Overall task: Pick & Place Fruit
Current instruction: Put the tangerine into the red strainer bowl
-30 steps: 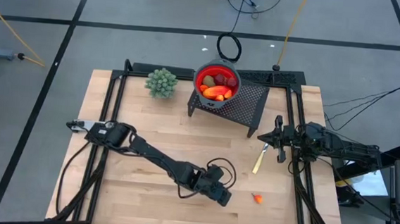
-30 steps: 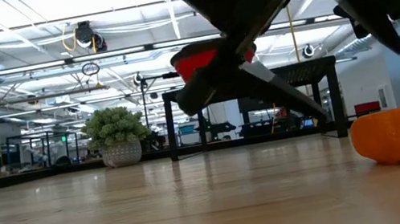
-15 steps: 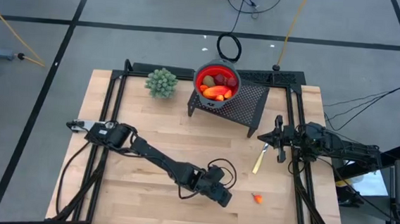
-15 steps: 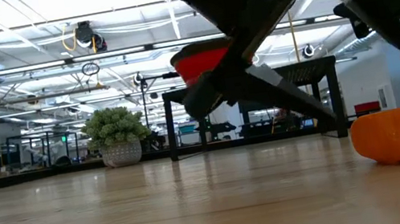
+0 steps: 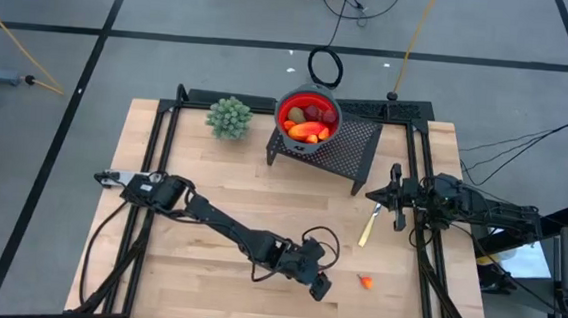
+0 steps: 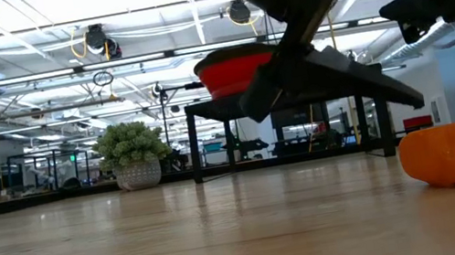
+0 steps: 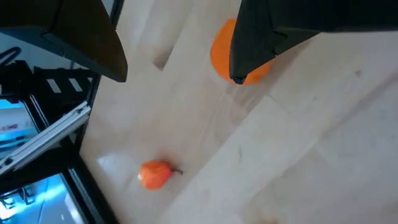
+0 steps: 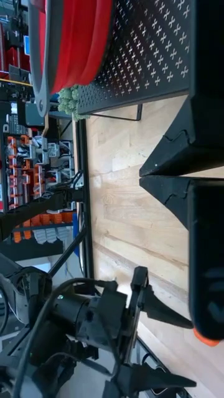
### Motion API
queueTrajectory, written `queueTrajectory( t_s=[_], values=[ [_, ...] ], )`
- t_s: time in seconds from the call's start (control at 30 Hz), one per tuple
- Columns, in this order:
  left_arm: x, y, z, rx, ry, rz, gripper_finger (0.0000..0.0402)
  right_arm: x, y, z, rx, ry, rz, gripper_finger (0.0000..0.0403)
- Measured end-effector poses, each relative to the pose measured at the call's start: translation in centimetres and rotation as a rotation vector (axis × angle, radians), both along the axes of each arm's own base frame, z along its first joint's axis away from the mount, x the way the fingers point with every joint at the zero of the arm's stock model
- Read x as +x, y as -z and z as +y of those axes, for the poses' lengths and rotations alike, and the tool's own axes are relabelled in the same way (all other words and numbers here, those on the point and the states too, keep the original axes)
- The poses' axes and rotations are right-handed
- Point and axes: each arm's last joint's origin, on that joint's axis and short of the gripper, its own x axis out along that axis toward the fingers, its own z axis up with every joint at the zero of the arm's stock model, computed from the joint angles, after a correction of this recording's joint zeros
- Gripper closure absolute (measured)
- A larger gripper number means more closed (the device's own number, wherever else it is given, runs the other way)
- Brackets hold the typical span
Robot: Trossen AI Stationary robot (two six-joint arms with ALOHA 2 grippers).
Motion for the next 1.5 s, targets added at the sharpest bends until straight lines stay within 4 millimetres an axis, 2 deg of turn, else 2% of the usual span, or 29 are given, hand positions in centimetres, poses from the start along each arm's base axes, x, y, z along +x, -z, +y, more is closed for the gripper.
queueTrajectory(
  t_s=[0.2,0.47,0.57,0.67,0.87,1.07,1.5],
  values=[
    [0.0,-0.8,-0.3,-0.09,-0.042,0.019,0.0119,0.0,0.0,0.0,0.0,0.0,0.0,0.0403],
    [0.0,-5.6,-0.3,-0.021,-0.086,0.118,0.0119,0.0,0.0,0.0,0.0,0.0,0.002,0.0403],
    [0.1,-6.4,-0.1,0.01,-0.131,0.1,0.0119,0.0,0.0,0.0,0.0,0.0,0.002,0.0403],
    [0.0,-5.9,0.1,0.013,-0.157,0.134,0.0119,0.0,0.0,0.0,0.0,0.0,0.002,0.0403],
    [0.4,-2.9,0.5,-0.068,-0.186,0.26,0.0119,0.0,0.0,0.0,-0.018,-0.001,0.003,0.0403],
    [0.8,-1.4,0.2,-0.123,-0.197,0.295,0.0119,0.0,0.0,0.0,-0.043,-0.003,0.002,0.0403],
    [1.0,-1.5,0.7,-0.09,-0.23,0.27,0.0119,0.0,0.0,0.0,-0.044,-0.003,0.0,0.0403]
  ],
)
